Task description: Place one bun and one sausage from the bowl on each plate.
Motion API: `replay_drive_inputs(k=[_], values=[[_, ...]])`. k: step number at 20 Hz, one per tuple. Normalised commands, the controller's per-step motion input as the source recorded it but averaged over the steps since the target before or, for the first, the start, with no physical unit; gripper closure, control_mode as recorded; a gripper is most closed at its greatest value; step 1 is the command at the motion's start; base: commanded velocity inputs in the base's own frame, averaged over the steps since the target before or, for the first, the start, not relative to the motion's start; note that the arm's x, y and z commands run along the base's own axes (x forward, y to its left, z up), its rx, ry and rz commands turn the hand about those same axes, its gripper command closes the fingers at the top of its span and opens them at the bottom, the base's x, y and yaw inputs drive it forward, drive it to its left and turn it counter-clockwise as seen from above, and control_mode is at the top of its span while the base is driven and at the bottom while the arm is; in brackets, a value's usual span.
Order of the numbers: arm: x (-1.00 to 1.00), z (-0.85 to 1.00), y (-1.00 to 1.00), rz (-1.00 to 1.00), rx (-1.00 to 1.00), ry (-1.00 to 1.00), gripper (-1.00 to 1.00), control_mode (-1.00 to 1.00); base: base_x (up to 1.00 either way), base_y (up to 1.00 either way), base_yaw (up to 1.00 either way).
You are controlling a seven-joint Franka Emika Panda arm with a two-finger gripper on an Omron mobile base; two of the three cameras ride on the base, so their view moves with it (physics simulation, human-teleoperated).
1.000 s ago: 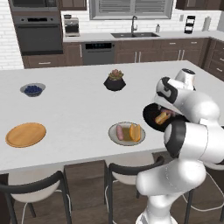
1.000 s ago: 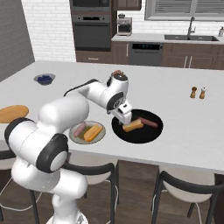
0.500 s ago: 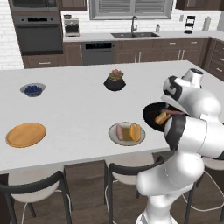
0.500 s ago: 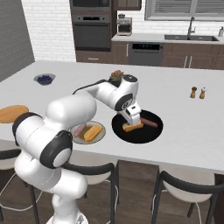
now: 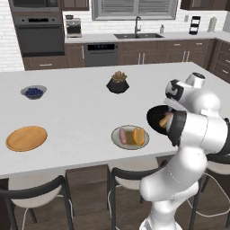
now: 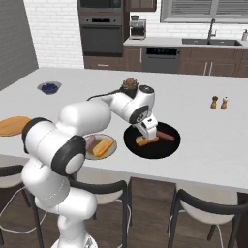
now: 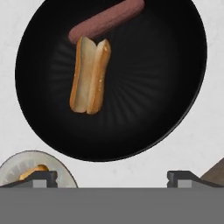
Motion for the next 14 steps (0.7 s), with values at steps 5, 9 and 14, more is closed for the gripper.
replay_drive_inputs(k=[5, 9, 14], values=[[0.18, -0.18, 0.0, 0.0, 0.0, 0.0, -1.0, -1.0, 0.0, 0.0, 0.0], [0.16, -0.15, 0.0, 0.0, 0.0, 0.0, -1.0, -1.0, 0.0, 0.0, 0.0], [0.24, -0.16, 0.0, 0.0, 0.0, 0.0, -1.0, -1.0, 0.0, 0.0, 0.0]])
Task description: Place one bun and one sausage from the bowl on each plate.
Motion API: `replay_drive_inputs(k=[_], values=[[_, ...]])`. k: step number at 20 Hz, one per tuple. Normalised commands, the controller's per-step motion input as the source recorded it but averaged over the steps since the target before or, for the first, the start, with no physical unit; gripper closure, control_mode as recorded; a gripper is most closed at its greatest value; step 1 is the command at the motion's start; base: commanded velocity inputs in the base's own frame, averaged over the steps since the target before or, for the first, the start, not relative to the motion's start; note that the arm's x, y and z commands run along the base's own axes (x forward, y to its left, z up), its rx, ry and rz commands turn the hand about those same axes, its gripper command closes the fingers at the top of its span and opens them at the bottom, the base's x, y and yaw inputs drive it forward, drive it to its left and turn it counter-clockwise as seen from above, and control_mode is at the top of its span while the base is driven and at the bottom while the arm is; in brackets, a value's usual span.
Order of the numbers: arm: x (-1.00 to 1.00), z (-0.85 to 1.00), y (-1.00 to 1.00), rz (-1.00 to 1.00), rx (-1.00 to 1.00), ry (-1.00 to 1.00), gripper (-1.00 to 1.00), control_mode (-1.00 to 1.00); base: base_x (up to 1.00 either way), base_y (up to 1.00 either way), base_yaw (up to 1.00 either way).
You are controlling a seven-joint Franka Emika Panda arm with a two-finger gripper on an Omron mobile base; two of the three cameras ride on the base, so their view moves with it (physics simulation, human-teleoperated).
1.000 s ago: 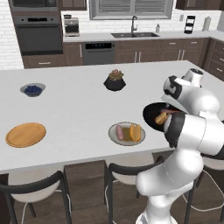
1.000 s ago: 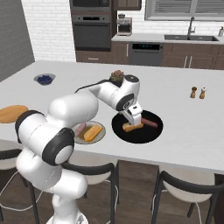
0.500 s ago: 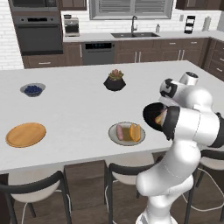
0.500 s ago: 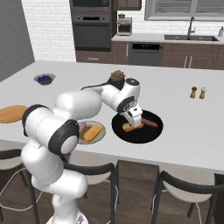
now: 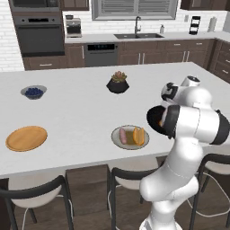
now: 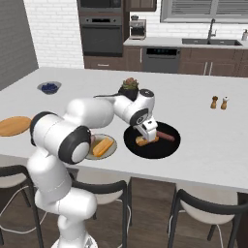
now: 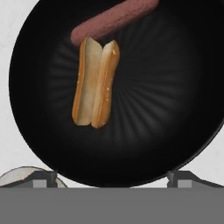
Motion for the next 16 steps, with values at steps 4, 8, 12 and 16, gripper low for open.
replay_drive_inputs(k=[4, 8, 12, 16], values=[[0.21, -0.24, 0.01, 0.0, 0.0, 0.0, -1.0, -1.0, 0.0, 0.0, 0.0], [0.24, -0.24, 0.0, 0.0, 0.0, 0.0, -1.0, -1.0, 0.0, 0.0, 0.0], [0.21, -0.28, 0.02, 0.0, 0.0, 0.0, -1.0, -1.0, 0.0, 0.0, 0.0], [0.21, -0.29, 0.0, 0.0, 0.0, 0.0, -1.0, -1.0, 0.0, 0.0, 0.0]])
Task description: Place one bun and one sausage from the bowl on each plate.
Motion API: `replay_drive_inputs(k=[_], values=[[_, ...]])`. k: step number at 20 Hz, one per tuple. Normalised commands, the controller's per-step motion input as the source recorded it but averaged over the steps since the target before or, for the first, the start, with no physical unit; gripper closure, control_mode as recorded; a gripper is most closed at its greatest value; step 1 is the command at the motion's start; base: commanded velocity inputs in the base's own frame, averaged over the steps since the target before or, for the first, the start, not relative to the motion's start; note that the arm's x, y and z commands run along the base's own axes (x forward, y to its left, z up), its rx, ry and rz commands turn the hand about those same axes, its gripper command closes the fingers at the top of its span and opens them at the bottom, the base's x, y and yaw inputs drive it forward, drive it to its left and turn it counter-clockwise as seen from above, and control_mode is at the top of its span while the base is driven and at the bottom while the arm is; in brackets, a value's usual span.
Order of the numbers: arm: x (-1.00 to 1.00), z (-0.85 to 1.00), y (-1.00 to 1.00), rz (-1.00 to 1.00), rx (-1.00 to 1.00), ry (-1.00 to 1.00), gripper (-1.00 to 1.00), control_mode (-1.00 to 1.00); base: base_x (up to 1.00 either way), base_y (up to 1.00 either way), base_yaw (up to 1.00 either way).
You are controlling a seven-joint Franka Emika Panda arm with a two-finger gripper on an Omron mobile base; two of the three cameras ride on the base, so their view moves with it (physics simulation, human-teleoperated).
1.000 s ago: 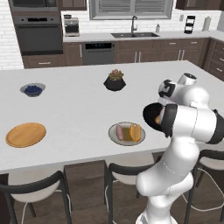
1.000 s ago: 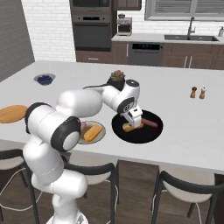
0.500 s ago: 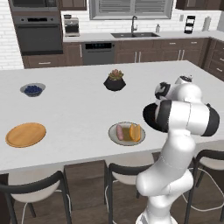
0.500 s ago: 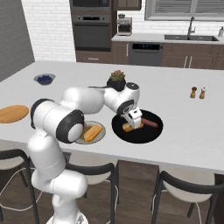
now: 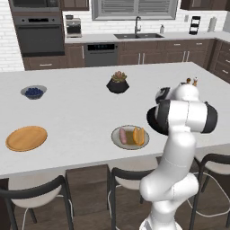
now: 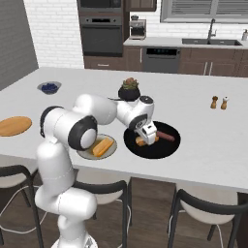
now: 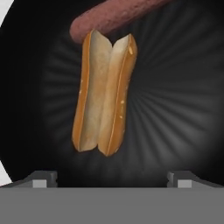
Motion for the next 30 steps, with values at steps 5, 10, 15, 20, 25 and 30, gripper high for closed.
replay_drive_inputs(k=[5, 10, 15, 20, 25, 30], values=[[0.2, -0.29, 0.0, 0.0, 0.0, 0.0, -1.0, -1.0, 0.0, 0.0, 0.0], [0.27, -0.18, 0.0, 0.0, 0.0, 0.0, -1.0, -1.0, 0.0, 0.0, 0.0], [0.11, -0.21, 0.0, 0.0, 0.0, 0.0, -1.0, -1.0, 0.0, 0.0, 0.0], [0.09, -0.24, 0.0, 0.0, 0.0, 0.0, -1.0, -1.0, 0.0, 0.0, 0.0], [0.13, -0.2, 0.01, 0.0, 0.0, 0.0, -1.0, -1.0, 0.0, 0.0, 0.0], [0.1, -0.17, 0.0, 0.0, 0.0, 0.0, 1.0, -1.0, 0.0, 0.0, 0.0]])
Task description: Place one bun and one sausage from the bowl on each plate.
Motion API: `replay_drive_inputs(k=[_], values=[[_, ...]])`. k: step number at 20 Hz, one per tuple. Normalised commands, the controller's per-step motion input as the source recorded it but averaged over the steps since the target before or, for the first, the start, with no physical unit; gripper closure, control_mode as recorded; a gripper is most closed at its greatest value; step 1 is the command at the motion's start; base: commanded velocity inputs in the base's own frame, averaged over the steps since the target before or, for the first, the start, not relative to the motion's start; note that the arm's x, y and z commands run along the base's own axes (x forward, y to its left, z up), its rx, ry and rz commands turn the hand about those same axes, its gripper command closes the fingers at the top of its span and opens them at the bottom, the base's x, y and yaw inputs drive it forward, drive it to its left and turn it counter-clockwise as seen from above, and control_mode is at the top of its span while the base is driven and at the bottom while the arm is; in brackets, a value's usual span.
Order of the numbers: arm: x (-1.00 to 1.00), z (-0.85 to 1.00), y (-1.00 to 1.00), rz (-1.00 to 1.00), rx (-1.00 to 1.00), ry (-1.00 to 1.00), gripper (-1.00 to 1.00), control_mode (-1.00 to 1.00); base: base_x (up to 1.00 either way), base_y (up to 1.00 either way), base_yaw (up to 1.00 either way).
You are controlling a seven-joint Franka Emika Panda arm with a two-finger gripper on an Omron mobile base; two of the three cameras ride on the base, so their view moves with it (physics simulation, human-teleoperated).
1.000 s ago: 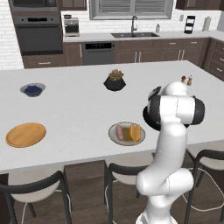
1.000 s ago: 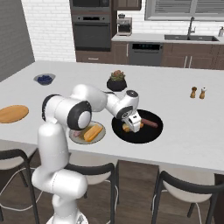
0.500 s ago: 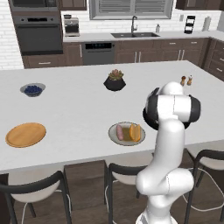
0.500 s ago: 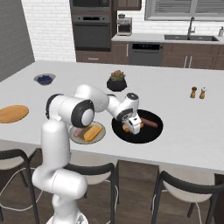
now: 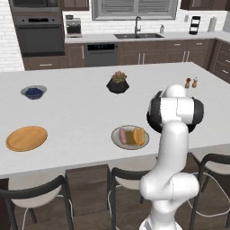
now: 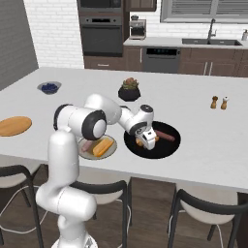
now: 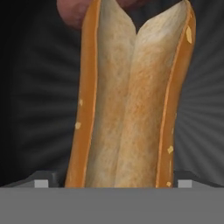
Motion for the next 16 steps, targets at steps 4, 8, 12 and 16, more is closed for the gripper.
replay_drive_inputs(k=[4, 8, 12, 16], values=[[0.03, -0.02, 0.0, 0.0, 0.0, 0.0, 1.0, -1.0, 0.0, 0.0, 0.0], [-0.11, 0.02, 0.0, 0.0, 0.0, -0.01, 1.0, -1.0, 0.0, 0.0, 0.0], [-0.76, 0.24, 0.0, 0.0, -0.04, -0.04, 1.0, -1.0, 0.0, 0.0, 0.0], [-0.93, 0.51, 0.0, 0.01, -0.06, -0.06, 1.0, -1.0, 0.0, 0.0, 0.0]])
